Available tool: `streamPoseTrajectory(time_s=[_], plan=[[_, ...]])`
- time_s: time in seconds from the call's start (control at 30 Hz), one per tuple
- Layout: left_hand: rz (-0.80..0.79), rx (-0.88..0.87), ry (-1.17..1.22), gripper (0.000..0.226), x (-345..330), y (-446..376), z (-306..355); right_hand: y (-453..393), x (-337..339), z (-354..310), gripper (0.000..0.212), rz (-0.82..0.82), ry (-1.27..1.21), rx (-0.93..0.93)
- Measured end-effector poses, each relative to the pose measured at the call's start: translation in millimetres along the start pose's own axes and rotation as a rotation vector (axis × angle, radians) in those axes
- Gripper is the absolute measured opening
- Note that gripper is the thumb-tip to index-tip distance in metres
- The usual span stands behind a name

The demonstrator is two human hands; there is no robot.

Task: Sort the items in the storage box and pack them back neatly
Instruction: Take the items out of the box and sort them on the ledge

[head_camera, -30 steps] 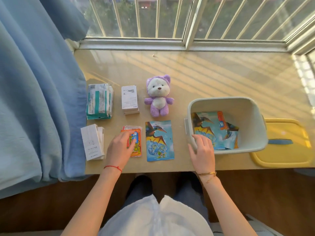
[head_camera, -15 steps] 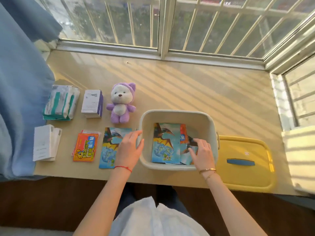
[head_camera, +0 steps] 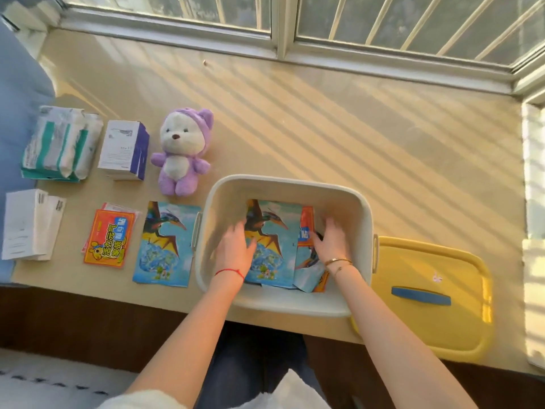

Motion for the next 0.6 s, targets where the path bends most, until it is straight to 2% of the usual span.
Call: streamPoseTrajectory(time_s=[0.17, 0.4, 0.5, 0.6], plan=[[-0.044, 0.086, -0.016, 0.051, -33, -7, -13, -19, -19, 2, 0.051, 0.042, -0.053, -0.045], [-0.015, 0.175, 0.056, 0.066, -45, -10, -23, -31, -36, 9, 0.037, 0.076, -0.131, -0.143], [-0.005, 0.240, 0.132, 0.071, -44, -10, -28, -32, -34, 15, 0.024, 0.107, -0.148, -0.177], [-0.013, 0.254, 0.179, 0.060, -40, -12, -27, -31, -31, 16, 0.017, 0.101, -0.145, -0.156]])
Point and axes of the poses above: each hand's wrist, its own y-axis away from the middle knuckle, its own x-axis out of the back of the hand, z = x × y, the point moved 8 cm from there along -y, towards the middle knuckle, and after that the axes turned 11 degrees about z, right-handed, at the moved point
